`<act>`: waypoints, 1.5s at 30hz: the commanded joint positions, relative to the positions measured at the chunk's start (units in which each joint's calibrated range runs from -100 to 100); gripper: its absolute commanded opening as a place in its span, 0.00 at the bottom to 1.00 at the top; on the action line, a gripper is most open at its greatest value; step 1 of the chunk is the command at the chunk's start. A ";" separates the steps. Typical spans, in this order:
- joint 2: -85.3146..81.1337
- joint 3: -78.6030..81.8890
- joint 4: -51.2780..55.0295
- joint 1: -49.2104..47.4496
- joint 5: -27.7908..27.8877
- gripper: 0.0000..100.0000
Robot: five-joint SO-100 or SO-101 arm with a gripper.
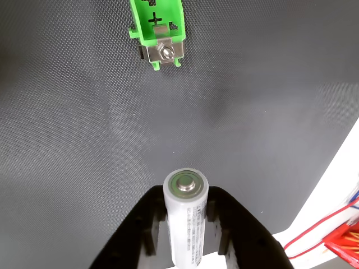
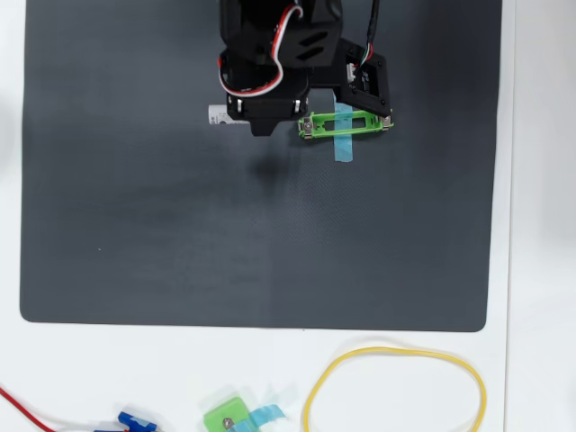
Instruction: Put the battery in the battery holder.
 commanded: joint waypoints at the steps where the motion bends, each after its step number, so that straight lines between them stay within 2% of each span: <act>1: -0.63 -0.36 0.10 -0.96 -0.26 0.00; 6: -0.63 -0.18 0.19 -5.42 -1.35 0.00; 13: -0.55 -0.09 0.19 -5.94 -1.40 0.00; 21: 4.65 0.44 -0.51 -14.56 -2.03 0.00; 34: 4.23 -0.09 -0.78 -26.39 -2.24 0.00; 39: 4.14 -0.27 -1.04 -31.16 -4.27 0.00; 45: 4.14 -0.27 -4.71 -29.81 -5.37 0.00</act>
